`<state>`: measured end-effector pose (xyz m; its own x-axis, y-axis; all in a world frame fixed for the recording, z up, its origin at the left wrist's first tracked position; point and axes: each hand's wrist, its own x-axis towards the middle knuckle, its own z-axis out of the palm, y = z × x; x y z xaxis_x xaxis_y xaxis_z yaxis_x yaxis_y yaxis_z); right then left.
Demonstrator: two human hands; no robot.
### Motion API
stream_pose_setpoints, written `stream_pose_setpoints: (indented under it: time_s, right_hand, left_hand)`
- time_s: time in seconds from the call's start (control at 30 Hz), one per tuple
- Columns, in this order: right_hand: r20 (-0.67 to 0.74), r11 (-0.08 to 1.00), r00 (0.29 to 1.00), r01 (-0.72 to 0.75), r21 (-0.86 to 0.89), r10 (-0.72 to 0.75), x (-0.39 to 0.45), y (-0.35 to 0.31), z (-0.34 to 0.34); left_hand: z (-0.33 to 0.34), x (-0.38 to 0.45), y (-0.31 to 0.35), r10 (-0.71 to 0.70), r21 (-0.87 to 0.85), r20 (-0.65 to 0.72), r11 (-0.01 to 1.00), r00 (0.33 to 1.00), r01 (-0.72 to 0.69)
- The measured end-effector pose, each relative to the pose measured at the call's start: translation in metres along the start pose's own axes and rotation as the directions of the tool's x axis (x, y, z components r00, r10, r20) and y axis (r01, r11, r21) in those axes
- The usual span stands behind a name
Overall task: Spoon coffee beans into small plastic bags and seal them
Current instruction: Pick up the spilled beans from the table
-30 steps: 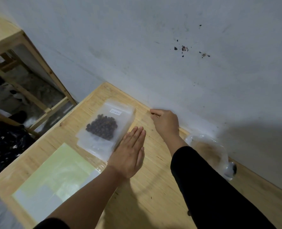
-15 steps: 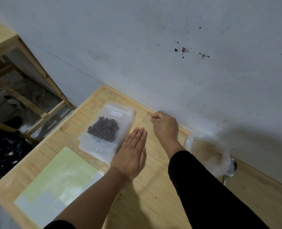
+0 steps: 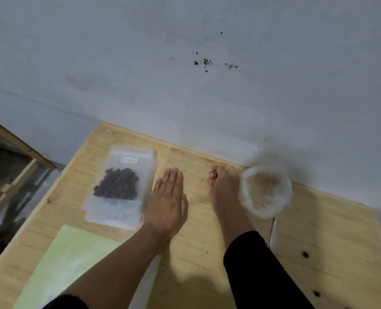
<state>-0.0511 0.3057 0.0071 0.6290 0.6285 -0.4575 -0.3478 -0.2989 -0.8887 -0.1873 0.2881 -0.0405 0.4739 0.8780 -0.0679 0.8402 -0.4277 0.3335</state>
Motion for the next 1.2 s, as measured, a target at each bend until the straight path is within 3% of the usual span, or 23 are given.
stream_pose_setpoints:
  time_s: [0.1, 0.2, 0.33, 0.47, 0.7, 0.87, 0.97, 1.0, 1.07, 1.13, 1.2]
  right_hand:
    - [-0.241, 0.994, 0.971, -0.021, -0.112, -0.007, 0.002, 0.001, -0.008]
    - [-0.333, 0.938, 0.93, 0.031, -0.346, -0.154, 0.003, 0.005, -0.014]
    - [-0.292, 0.829, 0.91, 0.09, -0.553, -0.294, 0.006, 0.005, -0.016]
    - [-0.239, 0.697, 0.92, 0.048, -0.715, -0.309, 0.017, 0.005, -0.014]
    - [-0.306, 0.717, 0.904, 0.001, -0.697, -0.299, 0.015, 0.008, -0.012]
    - [-0.238, 0.653, 0.927, 0.01, -0.757, -0.289, 0.004, 0.011, -0.006]
    - [-0.219, 0.8, 0.96, 0.01, -0.6, -0.176, -0.011, 0.007, -0.007]
    - [-0.203, 0.873, 0.974, -0.011, -0.488, -0.101, -0.018, 0.007, -0.009]
    - [-0.127, 0.991, 0.988, -0.102, -0.091, 0.09, -0.034, 0.008, -0.016]
    - [0.005, 0.926, 0.979, -0.194, 0.324, 0.203, -0.052, 0.01, -0.026]
    - [0.117, 0.796, 0.965, -0.259, 0.547, 0.233, -0.068, 0.015, -0.039]
  left_hand:
    - [0.0, 0.013, 0.006, 0.059, -0.039, 0.015, 0.998, 0.998, -0.058]
    - [0.005, 0.016, 0.008, 0.113, -0.049, -0.009, 0.992, 0.994, -0.113]
    - [0.006, 0.014, 0.005, 0.134, -0.035, -0.025, 0.99, 0.991, -0.135]
    - [0.006, 0.014, 0.004, 0.143, -0.031, -0.011, 0.989, 0.99, -0.143]
    - [0.003, 0.015, 0.003, 0.14, -0.032, 0.015, 0.99, 0.99, -0.139]
    - [0.004, 0.016, 0.004, 0.138, -0.018, 0.025, 0.99, 0.99, -0.138]
    - [0.006, 0.016, 0.003, 0.147, -0.02, 0.0, 0.989, 0.989, -0.147]
    - [0.007, 0.016, 0.003, 0.152, -0.017, -0.003, 0.988, 0.988, -0.152]
    - [0.008, 0.015, 0.003, 0.173, -0.006, 0.004, 0.985, 0.985, -0.173]
    - [0.009, 0.01, 0.004, 0.205, -0.018, 0.018, 0.979, 0.979, -0.205]
    - [0.011, 0.002, 0.007, 0.241, -0.051, -0.006, 0.969, 0.97, -0.241]
